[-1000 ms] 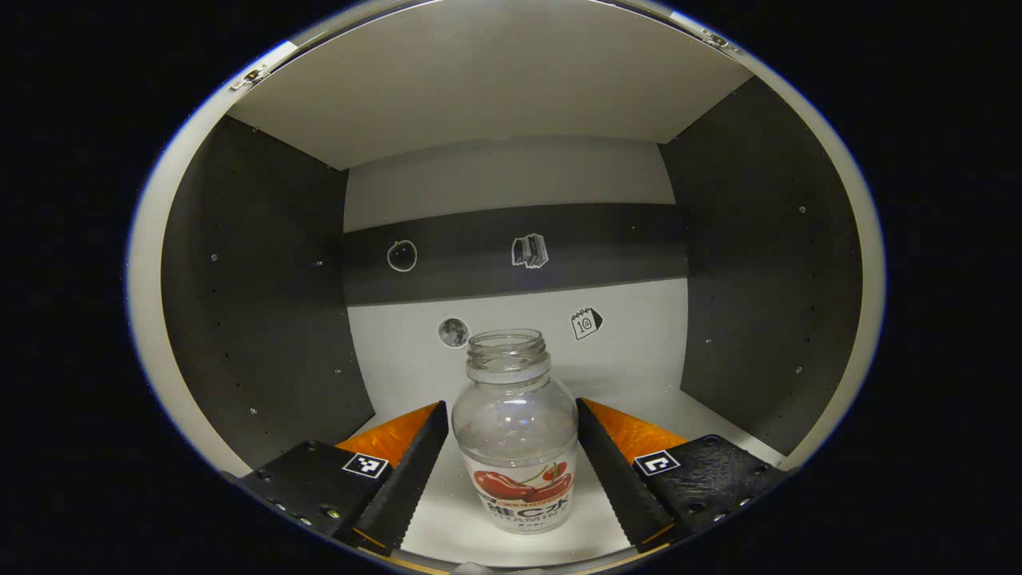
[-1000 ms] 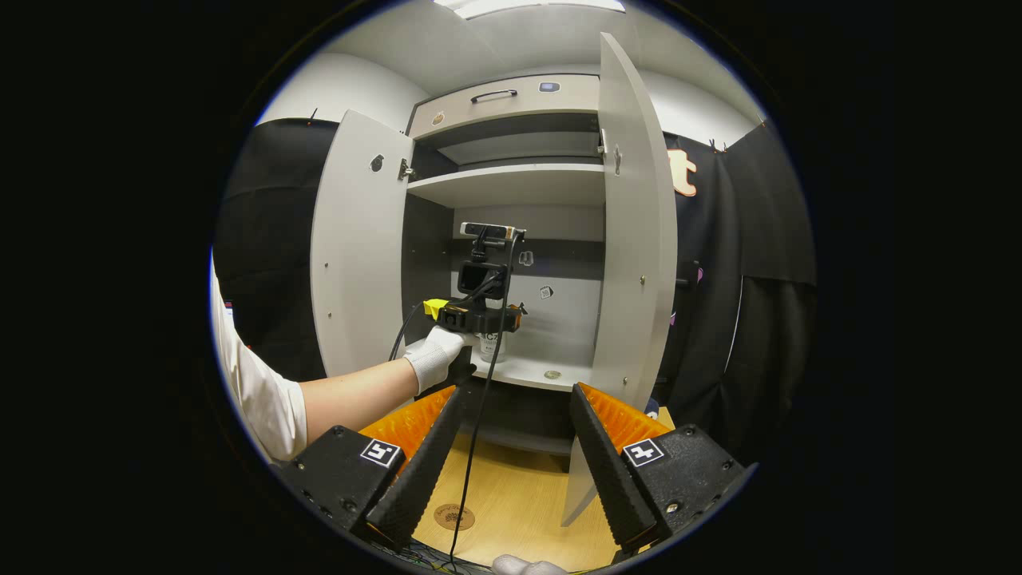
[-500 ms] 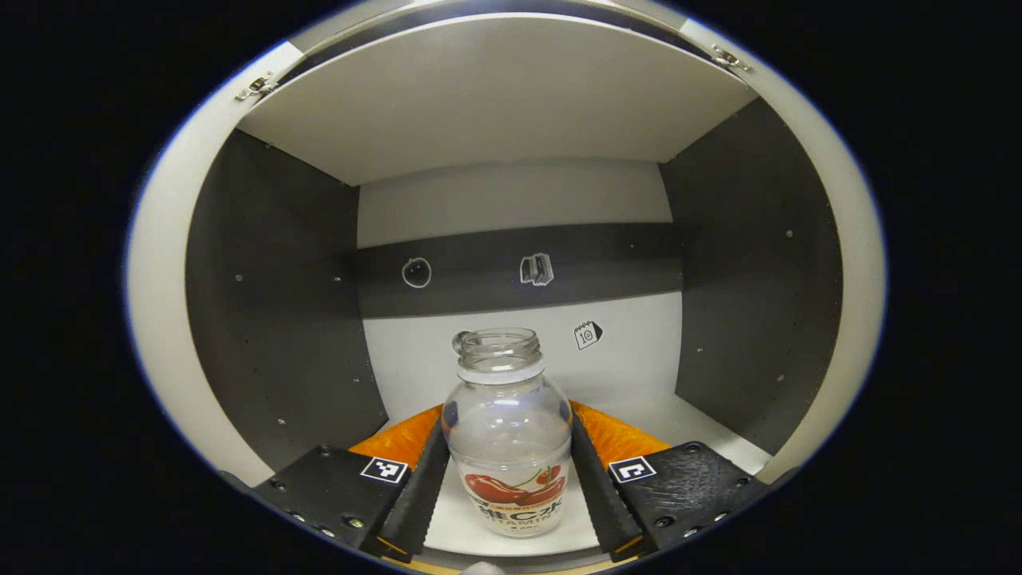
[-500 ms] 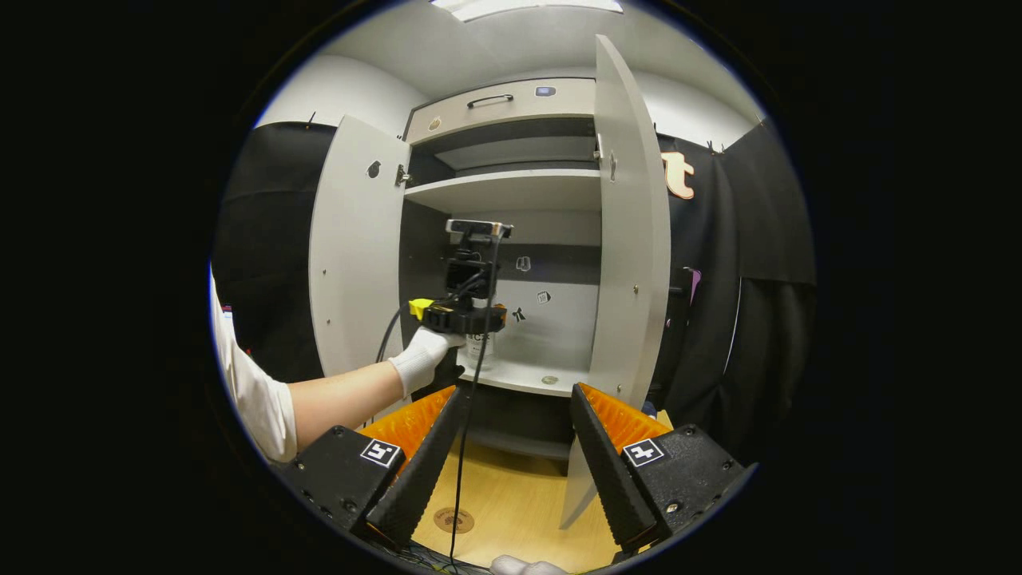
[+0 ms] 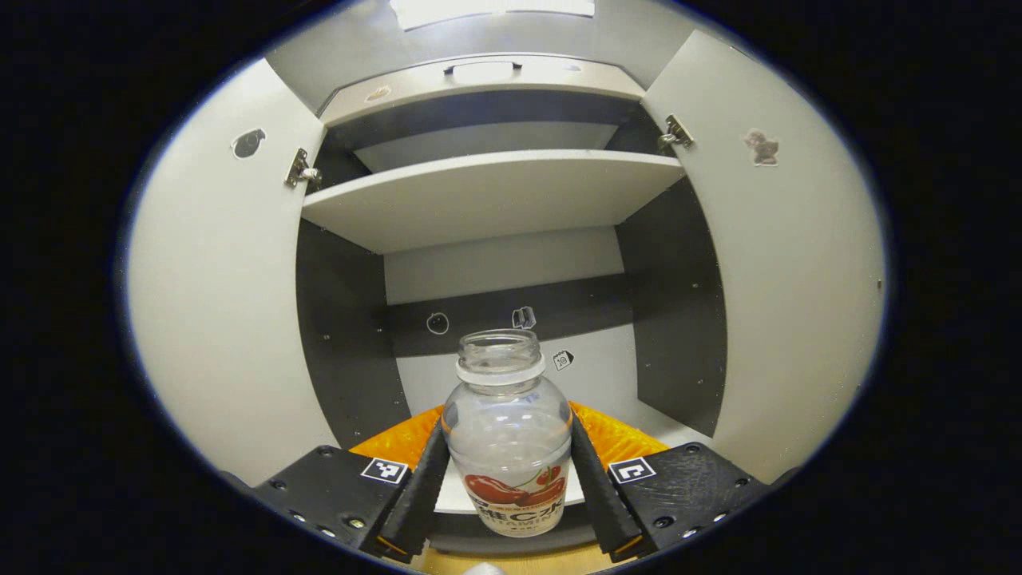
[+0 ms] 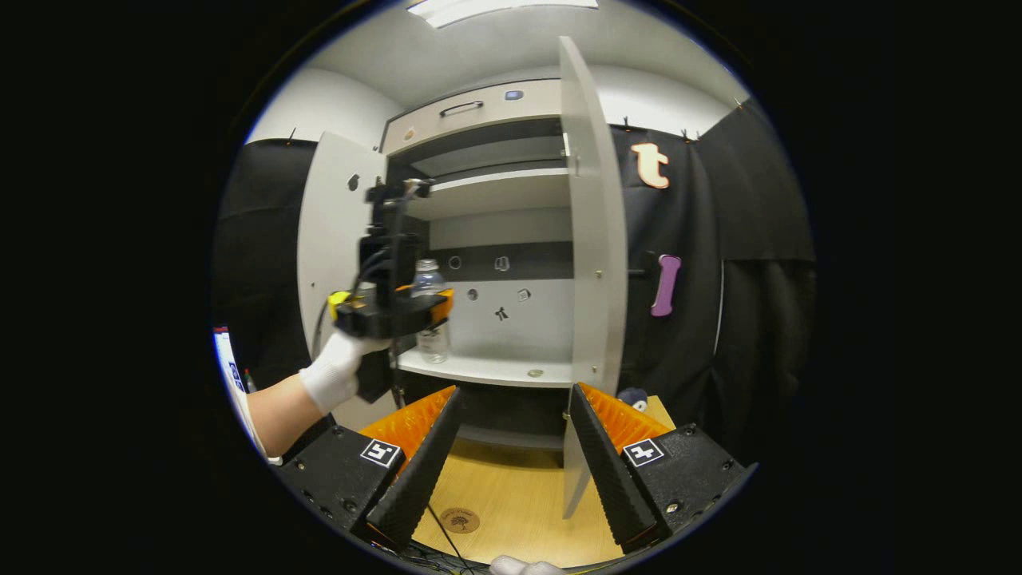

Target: Grasp the bottle in the cabinet with the left hand and place it on the coaster, then close the right door with the right hand and the left door with the left hand.

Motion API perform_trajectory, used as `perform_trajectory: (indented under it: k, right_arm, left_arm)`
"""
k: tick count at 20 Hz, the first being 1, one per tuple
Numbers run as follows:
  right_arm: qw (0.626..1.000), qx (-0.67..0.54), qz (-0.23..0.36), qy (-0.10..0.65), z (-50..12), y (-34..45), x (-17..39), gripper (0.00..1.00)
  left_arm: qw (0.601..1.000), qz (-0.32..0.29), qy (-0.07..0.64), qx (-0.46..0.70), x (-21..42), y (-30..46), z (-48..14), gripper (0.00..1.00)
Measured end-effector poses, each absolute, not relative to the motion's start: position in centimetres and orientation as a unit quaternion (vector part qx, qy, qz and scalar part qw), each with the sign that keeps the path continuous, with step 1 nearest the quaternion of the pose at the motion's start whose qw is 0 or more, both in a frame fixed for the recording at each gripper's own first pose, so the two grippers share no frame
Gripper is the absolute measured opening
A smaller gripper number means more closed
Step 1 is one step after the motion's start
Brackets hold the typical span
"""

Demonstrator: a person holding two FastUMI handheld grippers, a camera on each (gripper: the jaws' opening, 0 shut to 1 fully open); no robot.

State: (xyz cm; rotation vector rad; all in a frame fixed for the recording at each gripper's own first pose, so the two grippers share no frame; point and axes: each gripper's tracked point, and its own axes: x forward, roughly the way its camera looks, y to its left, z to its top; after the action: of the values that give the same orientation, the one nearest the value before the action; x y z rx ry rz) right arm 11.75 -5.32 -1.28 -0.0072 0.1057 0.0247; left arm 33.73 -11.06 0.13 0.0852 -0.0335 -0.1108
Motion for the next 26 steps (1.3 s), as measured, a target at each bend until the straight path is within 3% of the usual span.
perform_trajectory:
  k: [8,9,10,15,26]
  right_arm:
    - [0.997,0.017,-0.032,0.072,-3.4,-8.4,9.1,0.83]
    - [0.996,0.016,-0.036,0.076,-3.6,-8.7,8.8,0.83]
    - [0.996,0.014,-0.040,0.079,-3.8,-8.9,8.5,0.83]
    - [0.992,-0.017,-0.049,0.115,-5.9,-10.0,7.7,0.83]
    - [0.979,-0.052,0.012,0.198,-11.7,-8.8,8.5,0.84]
  left_arm:
    - [0.997,-0.081,0.009,0.006,25.3,-12.5,-6.4,0.76]
    - [0.997,-0.079,0.007,0.001,24.3,-12.5,-7.7,0.80]
    - [0.997,-0.076,0.007,-0.001,23.7,-12.4,-8.8,0.76]
    - [0.996,-0.076,0.048,-0.012,20.2,-13.3,-17.7,0.76]
    - [0.993,-0.069,0.088,-0.035,16.7,-15.9,-31.9,0.76]
